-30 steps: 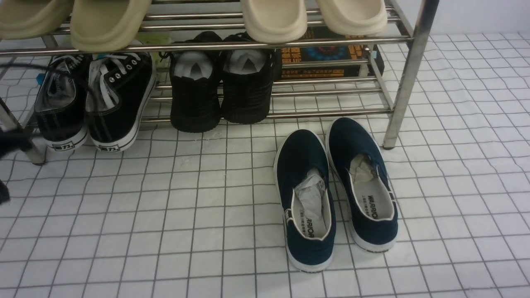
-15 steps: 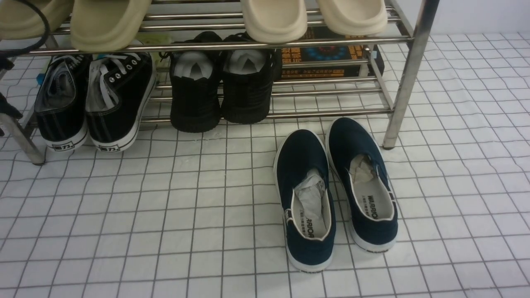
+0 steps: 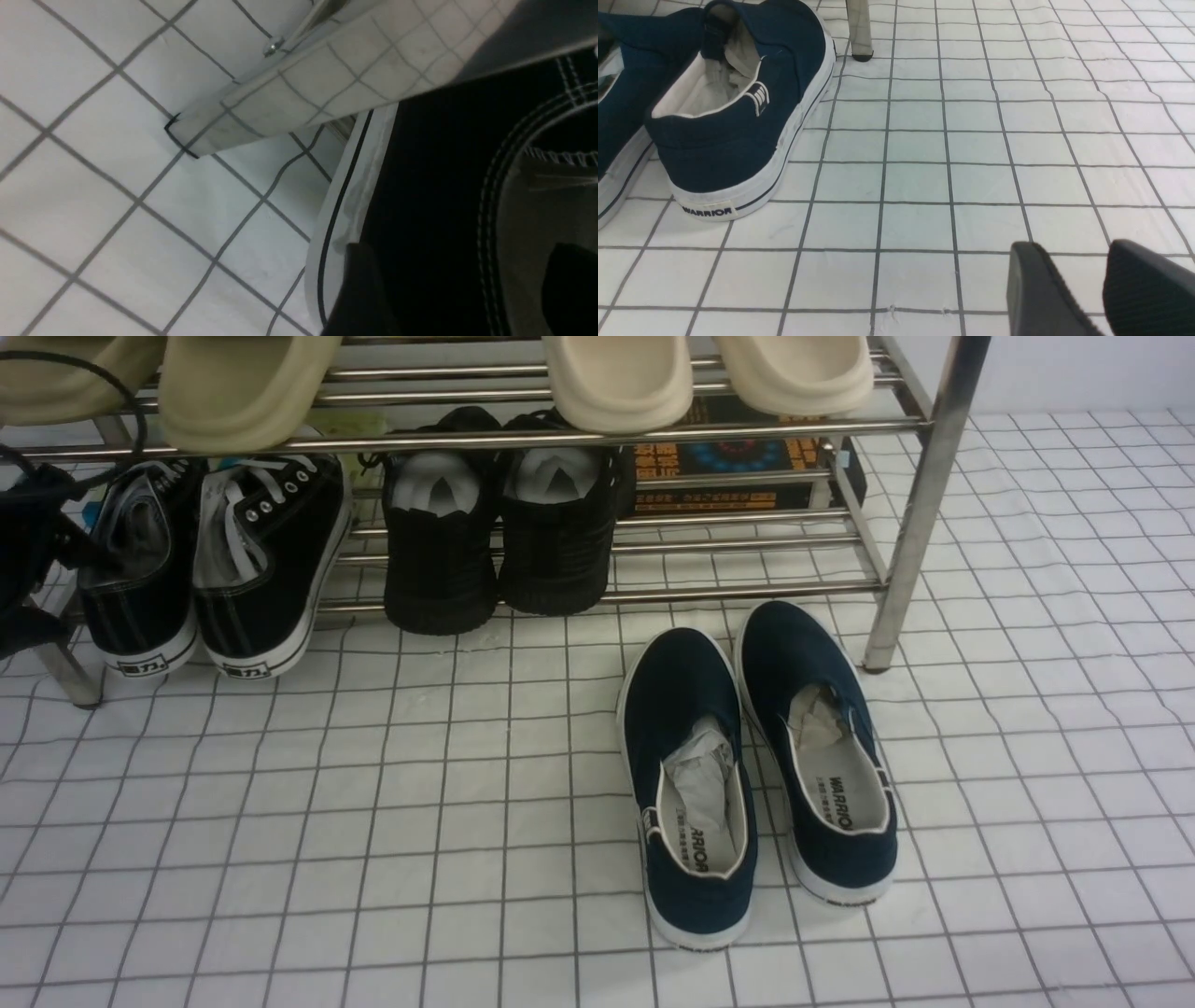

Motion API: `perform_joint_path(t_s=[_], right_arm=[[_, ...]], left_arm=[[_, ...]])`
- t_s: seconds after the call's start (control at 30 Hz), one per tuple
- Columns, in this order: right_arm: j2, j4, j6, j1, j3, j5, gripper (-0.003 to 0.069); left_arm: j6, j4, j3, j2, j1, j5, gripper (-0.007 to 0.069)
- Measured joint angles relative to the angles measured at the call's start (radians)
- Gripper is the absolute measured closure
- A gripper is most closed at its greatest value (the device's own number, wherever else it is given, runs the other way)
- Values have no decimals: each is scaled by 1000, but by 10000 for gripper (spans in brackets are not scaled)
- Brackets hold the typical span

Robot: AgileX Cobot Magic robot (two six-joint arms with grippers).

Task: Take the shoes off the shelf with your hand from the white checkered tablecloth.
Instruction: 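Grasp the leftmost shoe on the bottom shelf of the shoe rack with the left gripper, then set the held shoe down on the floor in front of the rack with the left gripper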

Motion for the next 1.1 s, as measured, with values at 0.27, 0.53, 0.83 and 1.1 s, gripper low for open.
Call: perform_joint_path(t_s=[0.27, 0.53, 0.83, 1.1], right_arm=[[0, 0, 0, 0, 0, 0, 421], [0, 0, 0, 0, 0, 0, 421], [0, 0, 0, 0, 0, 0, 421], [0, 0, 0, 0, 0, 0, 421]], left_arm=[[162, -75, -1, 58, 11, -5, 440], [149, 61, -1, -31, 58, 227, 601], [-58, 562, 43, -277, 81, 650, 603], [-108, 625, 225, -298, 83, 527, 602]])
